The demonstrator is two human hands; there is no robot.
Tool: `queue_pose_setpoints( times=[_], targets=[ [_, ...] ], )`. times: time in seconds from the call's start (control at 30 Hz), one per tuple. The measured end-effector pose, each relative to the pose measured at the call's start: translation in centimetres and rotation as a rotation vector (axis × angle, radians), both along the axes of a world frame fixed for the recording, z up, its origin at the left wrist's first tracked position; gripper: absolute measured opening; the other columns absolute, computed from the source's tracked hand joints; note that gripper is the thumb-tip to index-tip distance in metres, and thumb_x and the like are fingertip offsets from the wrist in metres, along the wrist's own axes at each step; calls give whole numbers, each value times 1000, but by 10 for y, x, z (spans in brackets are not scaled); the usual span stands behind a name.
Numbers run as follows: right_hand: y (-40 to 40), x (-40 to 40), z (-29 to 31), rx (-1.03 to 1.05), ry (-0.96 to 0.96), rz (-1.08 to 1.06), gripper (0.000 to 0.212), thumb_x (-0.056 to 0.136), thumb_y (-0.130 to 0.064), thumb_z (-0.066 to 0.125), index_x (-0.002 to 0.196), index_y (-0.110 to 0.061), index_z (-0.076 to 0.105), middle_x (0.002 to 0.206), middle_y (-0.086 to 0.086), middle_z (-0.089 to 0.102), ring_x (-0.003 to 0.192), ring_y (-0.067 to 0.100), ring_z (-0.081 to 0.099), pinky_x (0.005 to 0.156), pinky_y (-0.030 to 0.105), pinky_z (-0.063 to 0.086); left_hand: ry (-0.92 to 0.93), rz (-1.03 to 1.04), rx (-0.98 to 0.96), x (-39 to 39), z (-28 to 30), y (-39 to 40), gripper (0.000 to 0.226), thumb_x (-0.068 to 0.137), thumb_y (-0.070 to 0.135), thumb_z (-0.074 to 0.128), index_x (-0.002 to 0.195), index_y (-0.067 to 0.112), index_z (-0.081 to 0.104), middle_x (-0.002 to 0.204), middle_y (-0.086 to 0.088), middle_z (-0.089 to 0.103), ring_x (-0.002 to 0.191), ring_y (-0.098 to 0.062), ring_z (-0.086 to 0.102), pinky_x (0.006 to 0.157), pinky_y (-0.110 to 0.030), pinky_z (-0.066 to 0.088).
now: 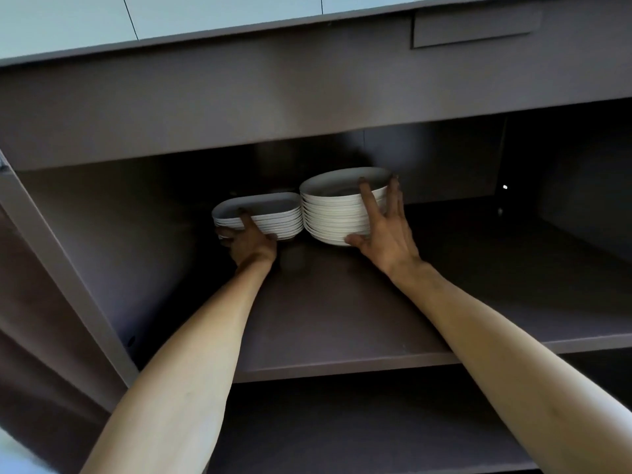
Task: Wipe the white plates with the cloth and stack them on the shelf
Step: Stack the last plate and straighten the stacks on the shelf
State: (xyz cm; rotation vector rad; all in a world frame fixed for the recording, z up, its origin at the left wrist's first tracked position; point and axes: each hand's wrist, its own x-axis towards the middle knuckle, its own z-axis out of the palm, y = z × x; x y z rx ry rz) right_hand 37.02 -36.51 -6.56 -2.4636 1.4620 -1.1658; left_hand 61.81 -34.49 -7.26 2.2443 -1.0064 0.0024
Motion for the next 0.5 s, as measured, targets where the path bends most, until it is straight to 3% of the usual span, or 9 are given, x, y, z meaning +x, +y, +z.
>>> queue_pose_setpoints(
  times=[0.2,0.27,0.4,0.5],
  targets=[
    [-9,6,-6,-32,-44,10,111,82,-33,84,162,-33,7,165,23,-20,154,40,-15,125,52,20,-14,-12,6,13,0,-6,89,89,40,75,158,21,21,158,-40,11,143,-54,30,109,-54,40],
    [-9,5,-6,-22,-36,29,112,82,-36,83,162,-33,5,164,24,-22,154,40,-17,126,52,17,-58,7,40,10,3,-2,90,90,43,72,160,22,18,160,-40,5,147,-54,22,112,-56,35],
    [-4,1,-2,-81,-17,12,102,87,-47,74,163,-30,7,165,26,-15,155,40,-12,122,56,17,-317,-6,58,1,9,7,97,89,50,68,163,24,11,164,-36,-6,154,-50,1,118,-59,22],
    [0,1,1,-222,129,-27,95,89,-43,72,163,-29,12,167,25,-9,156,39,-4,119,61,19,-293,-70,174,-1,7,7,98,93,62,59,164,31,-1,164,-30,-20,153,-53,-2,116,-66,23]
  ],
)
